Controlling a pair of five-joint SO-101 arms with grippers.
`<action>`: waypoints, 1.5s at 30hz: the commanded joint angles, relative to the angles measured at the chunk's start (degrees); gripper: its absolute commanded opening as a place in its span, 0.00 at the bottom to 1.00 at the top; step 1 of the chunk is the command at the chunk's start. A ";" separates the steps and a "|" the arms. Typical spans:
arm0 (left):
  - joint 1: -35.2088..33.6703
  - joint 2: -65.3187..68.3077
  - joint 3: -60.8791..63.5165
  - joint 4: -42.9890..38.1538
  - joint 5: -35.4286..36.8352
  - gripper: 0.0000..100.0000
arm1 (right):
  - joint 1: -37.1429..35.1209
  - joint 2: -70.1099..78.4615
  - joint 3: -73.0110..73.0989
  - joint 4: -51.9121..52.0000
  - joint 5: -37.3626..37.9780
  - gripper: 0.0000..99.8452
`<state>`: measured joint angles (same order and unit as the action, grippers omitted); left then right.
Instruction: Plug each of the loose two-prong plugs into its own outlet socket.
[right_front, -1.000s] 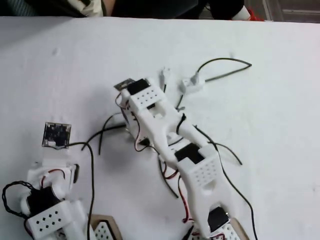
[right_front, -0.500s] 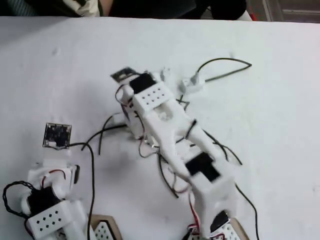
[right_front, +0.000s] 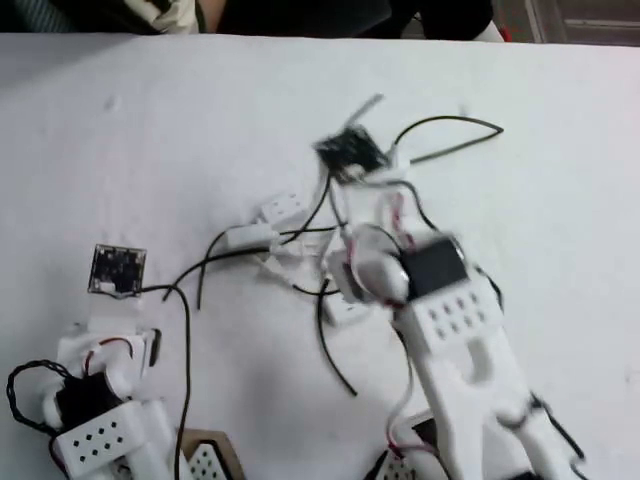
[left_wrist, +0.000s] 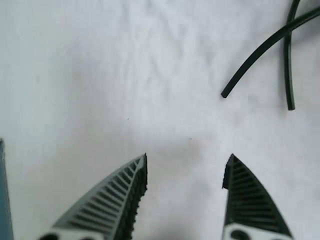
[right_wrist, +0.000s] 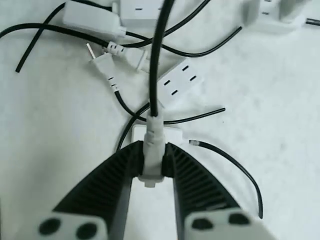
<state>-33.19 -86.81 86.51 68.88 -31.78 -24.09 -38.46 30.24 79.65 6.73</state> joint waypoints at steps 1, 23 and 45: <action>4.26 -0.48 -4.04 -0.62 0.44 0.25 | 3.30 -9.80 9.58 -7.52 0.44 0.02; 26.33 40.75 -39.74 3.78 0.79 0.25 | 9.45 -18.68 33.14 -38.02 -9.41 0.02; 54.55 81.71 -68.31 -5.98 28.22 0.30 | 28.26 -19.03 33.58 -39.34 -9.14 0.02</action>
<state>18.68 -15.16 27.60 63.78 -6.11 2.46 -56.31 64.09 41.49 -3.12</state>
